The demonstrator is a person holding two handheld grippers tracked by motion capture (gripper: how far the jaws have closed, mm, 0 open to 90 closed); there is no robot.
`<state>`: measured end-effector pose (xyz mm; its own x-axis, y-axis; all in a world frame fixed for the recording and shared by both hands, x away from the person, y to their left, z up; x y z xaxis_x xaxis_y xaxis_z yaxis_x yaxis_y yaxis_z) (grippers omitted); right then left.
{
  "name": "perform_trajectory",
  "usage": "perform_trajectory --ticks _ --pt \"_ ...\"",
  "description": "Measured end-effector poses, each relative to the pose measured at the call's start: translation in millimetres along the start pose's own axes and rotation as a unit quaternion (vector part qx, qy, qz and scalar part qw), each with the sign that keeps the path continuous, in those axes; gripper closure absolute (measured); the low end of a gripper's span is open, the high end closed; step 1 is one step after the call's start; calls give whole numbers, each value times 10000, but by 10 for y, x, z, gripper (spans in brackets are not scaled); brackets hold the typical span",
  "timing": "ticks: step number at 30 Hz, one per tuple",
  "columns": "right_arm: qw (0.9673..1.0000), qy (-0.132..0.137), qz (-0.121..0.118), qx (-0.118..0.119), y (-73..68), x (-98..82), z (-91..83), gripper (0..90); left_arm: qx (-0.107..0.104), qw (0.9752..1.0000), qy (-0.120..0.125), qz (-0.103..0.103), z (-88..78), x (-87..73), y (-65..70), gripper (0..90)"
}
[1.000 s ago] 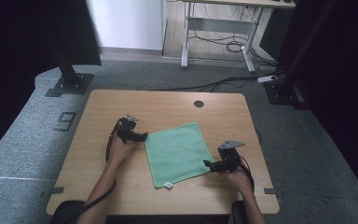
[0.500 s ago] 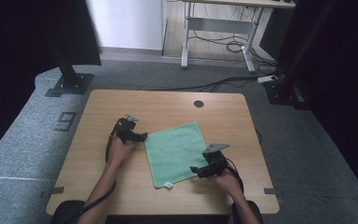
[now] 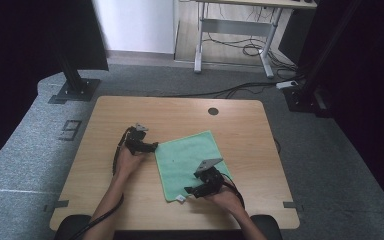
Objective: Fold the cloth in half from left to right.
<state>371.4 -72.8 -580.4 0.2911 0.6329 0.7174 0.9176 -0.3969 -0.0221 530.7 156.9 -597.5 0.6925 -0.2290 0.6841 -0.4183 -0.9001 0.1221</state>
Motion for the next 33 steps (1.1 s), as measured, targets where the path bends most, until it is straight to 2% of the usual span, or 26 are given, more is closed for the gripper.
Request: perform_trajectory --ticks 5,9,13,17,20,22,30,33 --pt "9992 15 -171 373 -178 114 116 369 -94 9999 47 91 -9 -1 21 235" --pt "9971 -49 -333 687 -341 194 208 418 -193 9996 73 177 -23 -8 46 304" --pt "9945 -105 -513 905 -493 271 305 465 -265 9993 109 231 -39 -20 85 400" --pt "9923 -144 -693 1012 -600 330 385 516 -309 9991 138 245 -54 -35 129 499" --pt "9913 -257 -835 986 -649 327 441 577 -322 9990 151 257 -63 -46 162 576" --pt "9914 -296 -919 882 -655 315 460 637 -335 9989 162 287 -67 -52 183 625" --pt "9930 -346 -908 666 -619 297 447 839 -422 9983 134 380 -72 -68 274 831" --pt "9931 -353 -897 673 -627 294 446 864 -375 9985 95 396 -74 -68 294 877"
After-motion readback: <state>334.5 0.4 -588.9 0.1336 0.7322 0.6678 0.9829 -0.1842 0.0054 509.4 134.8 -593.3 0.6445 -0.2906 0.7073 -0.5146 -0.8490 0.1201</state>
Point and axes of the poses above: each handheld gripper's, and its own axes: z roughly forward along the jaws, x roughly out of its top, y roughly to its right, the point moved 7 cm from there along z, roughly forward along the jaws, and after that the axes turned 9 degrees about -z, right-handed, at the moved point
